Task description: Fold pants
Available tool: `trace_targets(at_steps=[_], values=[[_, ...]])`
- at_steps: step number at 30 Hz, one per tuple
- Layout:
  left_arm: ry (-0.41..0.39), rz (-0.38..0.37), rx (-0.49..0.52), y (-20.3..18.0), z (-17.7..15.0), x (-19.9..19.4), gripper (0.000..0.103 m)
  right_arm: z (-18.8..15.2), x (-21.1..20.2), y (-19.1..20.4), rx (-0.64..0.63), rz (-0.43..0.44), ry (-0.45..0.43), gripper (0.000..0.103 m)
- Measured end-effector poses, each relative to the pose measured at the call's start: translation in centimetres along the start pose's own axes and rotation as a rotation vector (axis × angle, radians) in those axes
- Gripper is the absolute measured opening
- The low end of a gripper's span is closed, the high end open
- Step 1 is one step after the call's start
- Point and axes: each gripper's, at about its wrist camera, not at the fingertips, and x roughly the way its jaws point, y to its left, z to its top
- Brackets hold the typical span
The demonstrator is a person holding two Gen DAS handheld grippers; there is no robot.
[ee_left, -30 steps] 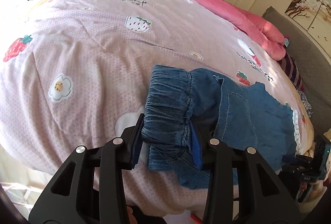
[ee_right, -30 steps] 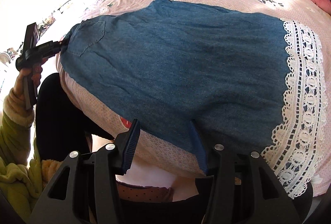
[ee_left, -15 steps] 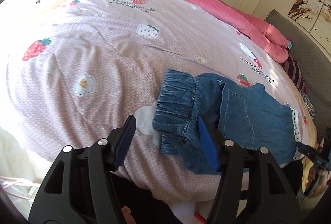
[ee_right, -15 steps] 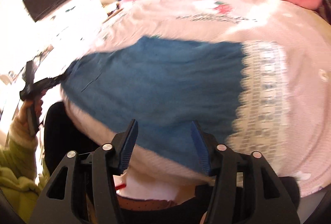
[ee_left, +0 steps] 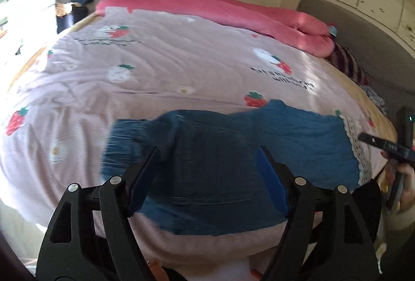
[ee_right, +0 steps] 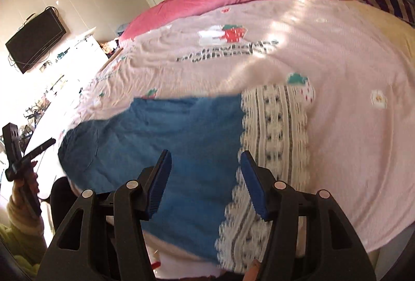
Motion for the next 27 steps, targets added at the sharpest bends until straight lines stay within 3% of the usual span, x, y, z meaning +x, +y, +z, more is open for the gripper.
trace_targets(at_steps=[3, 6, 9, 13, 16, 21, 27], values=[[0.078, -0.045, 0.073, -3.4, -1.5, 3.3, 0.068, 1.8, 1.7, -1.1, 0.025, -0.013, 0.014, 0.055], [0.148, -0.041, 0.127, -4.7, -3.5, 5.8, 0.068, 2.2, 3.9, -3.2, 0.071, -0.074, 0.086, 0.055], [0.173, -0.011, 0.162, -4.4, -4.9, 7.0, 0.068, 1.9, 4.9, -4.8, 0.118, -0.061, 0.109, 0.055], [0.172, -0.005, 0.188, -4.0, -5.3, 7.4, 0.068, 1.6, 5.0, -4.6, 0.09, -0.074, 0.101, 0.055], [0.165, -0.004, 0.2, -4.2, -5.1, 7.1, 0.068, 1.9, 4.3, -3.3, 0.066, -0.101, 0.1, 0.055], [0.072, -0.078, 0.216, -5.8, -2.5, 4.9, 0.075, 3.4, 2.6, 1.8, -0.052, 0.021, 0.042, 0.059], [0.04, -0.129, 0.239, -8.4, -0.7, 6.4, 0.081, 5.6, 5.8, 8.8, -0.231, 0.107, 0.098, 0.06]])
